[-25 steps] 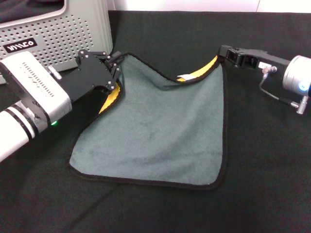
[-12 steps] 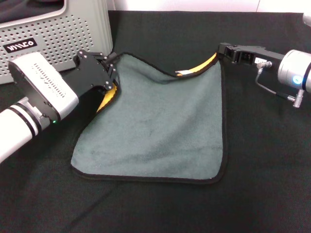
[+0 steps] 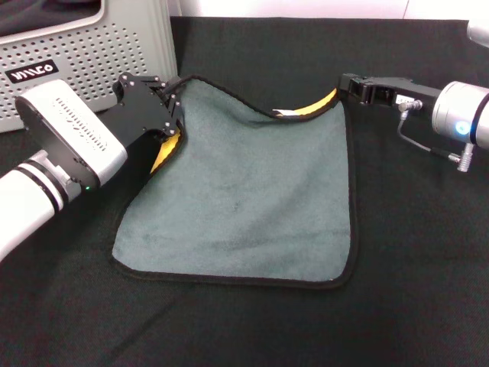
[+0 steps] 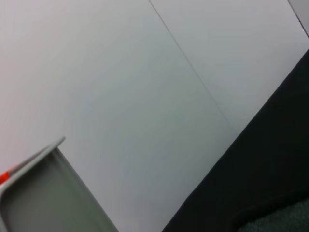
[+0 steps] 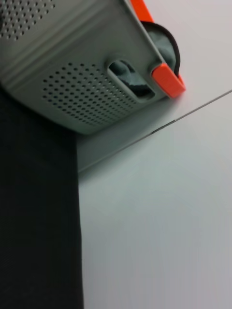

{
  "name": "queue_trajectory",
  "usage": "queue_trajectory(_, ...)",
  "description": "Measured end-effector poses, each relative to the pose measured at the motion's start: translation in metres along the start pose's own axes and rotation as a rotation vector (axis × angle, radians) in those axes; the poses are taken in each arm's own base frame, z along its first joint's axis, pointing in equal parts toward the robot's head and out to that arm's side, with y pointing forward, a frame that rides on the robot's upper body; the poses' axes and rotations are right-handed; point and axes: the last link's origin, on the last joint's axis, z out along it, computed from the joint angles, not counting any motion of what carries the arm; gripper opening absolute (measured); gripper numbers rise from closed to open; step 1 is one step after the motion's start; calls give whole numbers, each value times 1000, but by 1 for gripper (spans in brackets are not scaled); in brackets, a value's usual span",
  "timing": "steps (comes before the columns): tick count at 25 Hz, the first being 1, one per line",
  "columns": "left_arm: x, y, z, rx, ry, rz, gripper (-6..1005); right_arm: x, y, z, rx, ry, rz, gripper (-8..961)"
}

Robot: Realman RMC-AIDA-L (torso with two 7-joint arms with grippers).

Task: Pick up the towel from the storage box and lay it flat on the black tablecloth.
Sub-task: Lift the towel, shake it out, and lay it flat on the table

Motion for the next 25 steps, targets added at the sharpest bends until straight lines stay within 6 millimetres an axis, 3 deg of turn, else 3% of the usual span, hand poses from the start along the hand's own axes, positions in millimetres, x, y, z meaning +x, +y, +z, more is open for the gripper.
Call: queue_trajectory(25, -6, 4, 5, -21, -56, 112, 43, 5, -8, 0, 55, 20, 9, 56)
